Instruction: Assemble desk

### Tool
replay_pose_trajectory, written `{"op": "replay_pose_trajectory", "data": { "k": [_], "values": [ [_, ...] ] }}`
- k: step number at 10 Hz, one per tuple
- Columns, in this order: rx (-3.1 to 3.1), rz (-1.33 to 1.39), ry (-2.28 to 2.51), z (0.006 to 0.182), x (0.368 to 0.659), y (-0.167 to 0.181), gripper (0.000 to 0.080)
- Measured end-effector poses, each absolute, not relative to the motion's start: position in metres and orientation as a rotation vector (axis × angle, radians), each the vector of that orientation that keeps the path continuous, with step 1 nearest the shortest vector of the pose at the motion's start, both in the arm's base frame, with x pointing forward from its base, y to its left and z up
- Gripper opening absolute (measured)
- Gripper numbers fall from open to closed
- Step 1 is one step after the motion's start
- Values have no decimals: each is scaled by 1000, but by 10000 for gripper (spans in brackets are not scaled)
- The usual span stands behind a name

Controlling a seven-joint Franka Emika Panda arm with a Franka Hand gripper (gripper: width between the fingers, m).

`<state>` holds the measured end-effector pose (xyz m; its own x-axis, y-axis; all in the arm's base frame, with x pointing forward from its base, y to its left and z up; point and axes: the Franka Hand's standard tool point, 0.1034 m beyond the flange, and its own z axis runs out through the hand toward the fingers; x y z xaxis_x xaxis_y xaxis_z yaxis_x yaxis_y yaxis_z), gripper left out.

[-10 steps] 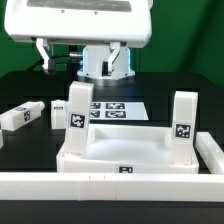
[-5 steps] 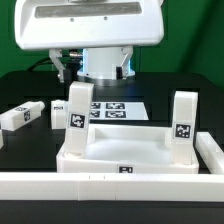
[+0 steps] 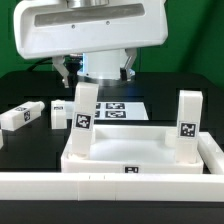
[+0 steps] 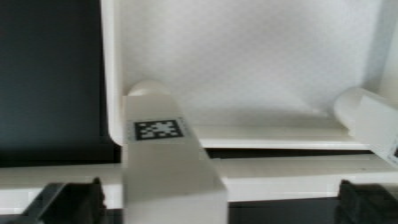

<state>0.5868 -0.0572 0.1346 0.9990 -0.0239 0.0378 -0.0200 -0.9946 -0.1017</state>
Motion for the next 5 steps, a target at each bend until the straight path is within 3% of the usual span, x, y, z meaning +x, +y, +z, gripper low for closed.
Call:
{"op": "replay_pose_trajectory", "data": {
  "k": [5],
  "values": [
    [-3084,-86,2,132,591,-62,649]
  ]
}}
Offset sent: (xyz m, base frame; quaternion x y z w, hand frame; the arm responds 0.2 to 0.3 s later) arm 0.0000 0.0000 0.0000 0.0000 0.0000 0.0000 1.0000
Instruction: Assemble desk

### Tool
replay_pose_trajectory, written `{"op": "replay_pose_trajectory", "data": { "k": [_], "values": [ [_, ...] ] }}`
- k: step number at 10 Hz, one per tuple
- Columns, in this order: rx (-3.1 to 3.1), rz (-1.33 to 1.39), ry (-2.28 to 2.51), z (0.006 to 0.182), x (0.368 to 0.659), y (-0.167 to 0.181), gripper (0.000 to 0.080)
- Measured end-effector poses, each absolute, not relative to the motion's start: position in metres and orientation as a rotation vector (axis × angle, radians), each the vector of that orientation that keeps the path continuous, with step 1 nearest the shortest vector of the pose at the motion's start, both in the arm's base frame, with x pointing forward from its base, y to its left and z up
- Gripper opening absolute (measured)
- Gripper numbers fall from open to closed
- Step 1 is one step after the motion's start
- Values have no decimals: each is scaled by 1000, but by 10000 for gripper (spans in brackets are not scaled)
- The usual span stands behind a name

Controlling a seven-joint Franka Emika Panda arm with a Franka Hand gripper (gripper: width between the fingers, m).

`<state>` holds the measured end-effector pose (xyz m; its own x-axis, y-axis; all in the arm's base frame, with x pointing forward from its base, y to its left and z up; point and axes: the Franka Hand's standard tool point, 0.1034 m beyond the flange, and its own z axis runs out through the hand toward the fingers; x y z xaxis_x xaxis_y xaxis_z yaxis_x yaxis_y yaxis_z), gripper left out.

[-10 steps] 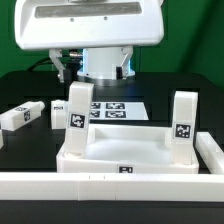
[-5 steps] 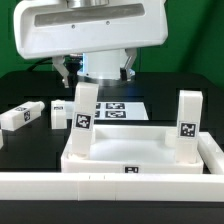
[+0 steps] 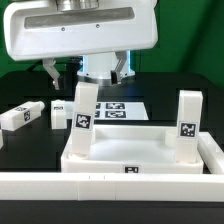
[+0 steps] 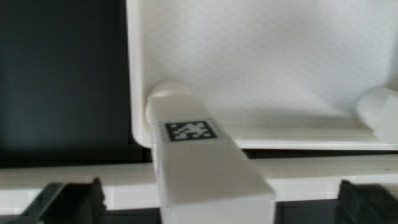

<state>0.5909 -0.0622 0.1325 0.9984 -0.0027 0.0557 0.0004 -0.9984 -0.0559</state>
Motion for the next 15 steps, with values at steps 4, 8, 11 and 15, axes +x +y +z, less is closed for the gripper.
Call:
{"op": "replay_pose_trajectory", "data": {
  "k": [4,8,11,15],
  "values": [
    [-3130,-100,-100,124,598,-63,649],
    [-3127,-90,-114,122,596,-65,389],
    [-3128,-93,-114,122,596,-65,291],
    [-3127,-93,-87,122,596,-65,291]
  ]
}}
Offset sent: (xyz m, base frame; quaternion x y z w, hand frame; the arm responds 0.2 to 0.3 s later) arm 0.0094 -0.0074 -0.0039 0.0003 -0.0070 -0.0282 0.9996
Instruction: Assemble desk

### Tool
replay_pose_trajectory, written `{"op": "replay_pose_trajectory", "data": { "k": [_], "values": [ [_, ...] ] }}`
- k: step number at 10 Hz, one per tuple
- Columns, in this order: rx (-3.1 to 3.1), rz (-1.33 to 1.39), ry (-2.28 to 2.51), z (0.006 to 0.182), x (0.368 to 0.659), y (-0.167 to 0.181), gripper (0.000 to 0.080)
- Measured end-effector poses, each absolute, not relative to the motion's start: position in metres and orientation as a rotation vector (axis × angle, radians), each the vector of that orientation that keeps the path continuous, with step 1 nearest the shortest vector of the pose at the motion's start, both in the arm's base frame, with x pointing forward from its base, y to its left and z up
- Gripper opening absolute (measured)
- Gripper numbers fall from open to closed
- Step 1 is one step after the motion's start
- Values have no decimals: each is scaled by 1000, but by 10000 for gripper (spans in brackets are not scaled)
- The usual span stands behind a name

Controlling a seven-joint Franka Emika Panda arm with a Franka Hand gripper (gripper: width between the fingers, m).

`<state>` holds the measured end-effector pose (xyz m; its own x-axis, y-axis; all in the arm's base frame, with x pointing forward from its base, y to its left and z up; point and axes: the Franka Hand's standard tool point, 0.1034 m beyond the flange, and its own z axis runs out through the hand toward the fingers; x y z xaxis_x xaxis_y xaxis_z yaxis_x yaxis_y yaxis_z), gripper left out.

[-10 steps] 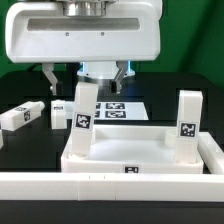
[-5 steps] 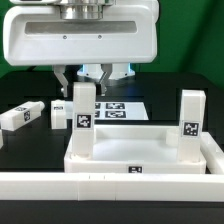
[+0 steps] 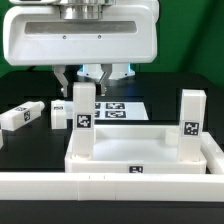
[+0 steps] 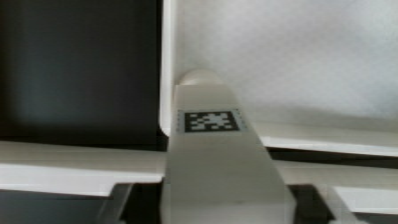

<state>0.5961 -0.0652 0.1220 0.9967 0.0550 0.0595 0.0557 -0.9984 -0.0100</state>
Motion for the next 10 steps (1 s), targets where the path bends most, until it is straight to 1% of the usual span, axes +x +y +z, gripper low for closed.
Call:
{"op": "replay_pose_trajectory", "data": {
  "k": [1,2,5,10],
  "values": [
    [-3127,-93,-80,122,596,-65,291],
    [-3080,-97,239,122,595,-64,291],
    [-2920,-77,815,121,593,-63,291],
    [-2675,-22,1373,120,592,-58,291]
  ]
}}
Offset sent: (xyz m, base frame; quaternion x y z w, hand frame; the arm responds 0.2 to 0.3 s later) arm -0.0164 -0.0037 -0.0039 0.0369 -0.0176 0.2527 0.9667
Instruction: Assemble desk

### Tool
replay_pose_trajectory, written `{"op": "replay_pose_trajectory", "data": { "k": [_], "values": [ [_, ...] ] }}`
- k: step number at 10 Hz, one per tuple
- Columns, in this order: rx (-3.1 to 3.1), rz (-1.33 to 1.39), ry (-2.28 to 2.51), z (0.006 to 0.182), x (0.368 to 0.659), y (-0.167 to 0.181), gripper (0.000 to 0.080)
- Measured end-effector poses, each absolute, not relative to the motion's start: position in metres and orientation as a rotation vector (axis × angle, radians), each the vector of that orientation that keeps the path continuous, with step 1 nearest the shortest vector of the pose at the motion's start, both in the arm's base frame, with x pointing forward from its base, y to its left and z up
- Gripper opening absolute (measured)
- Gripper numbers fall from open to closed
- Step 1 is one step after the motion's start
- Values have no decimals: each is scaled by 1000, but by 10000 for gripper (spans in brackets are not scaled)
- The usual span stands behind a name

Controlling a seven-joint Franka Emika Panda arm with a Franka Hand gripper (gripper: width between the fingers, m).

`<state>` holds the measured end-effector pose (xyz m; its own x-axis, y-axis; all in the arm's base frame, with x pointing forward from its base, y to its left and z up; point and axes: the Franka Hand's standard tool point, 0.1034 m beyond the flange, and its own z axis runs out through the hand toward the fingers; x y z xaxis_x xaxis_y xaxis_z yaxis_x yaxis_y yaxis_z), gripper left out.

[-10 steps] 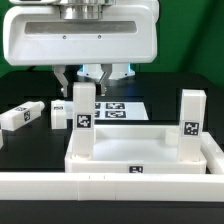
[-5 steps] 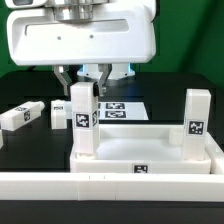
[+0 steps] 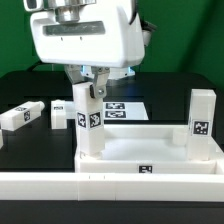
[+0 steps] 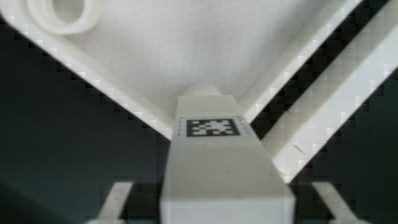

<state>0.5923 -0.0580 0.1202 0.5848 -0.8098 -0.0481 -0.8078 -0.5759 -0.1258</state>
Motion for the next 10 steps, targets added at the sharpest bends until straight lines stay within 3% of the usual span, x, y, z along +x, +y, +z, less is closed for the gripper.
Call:
{"op": "replay_pose_trajectory", "data": {
  "k": [3,4,5,10],
  "values": [
    [-2691,-25,1343,120,592,-58,291],
    [-2708,-25,1311,119,592,-58,488],
    [-2732,-27,1262,118,592,-57,600],
    [-2956,-70,634,117,593,-55,649]
  ]
}}
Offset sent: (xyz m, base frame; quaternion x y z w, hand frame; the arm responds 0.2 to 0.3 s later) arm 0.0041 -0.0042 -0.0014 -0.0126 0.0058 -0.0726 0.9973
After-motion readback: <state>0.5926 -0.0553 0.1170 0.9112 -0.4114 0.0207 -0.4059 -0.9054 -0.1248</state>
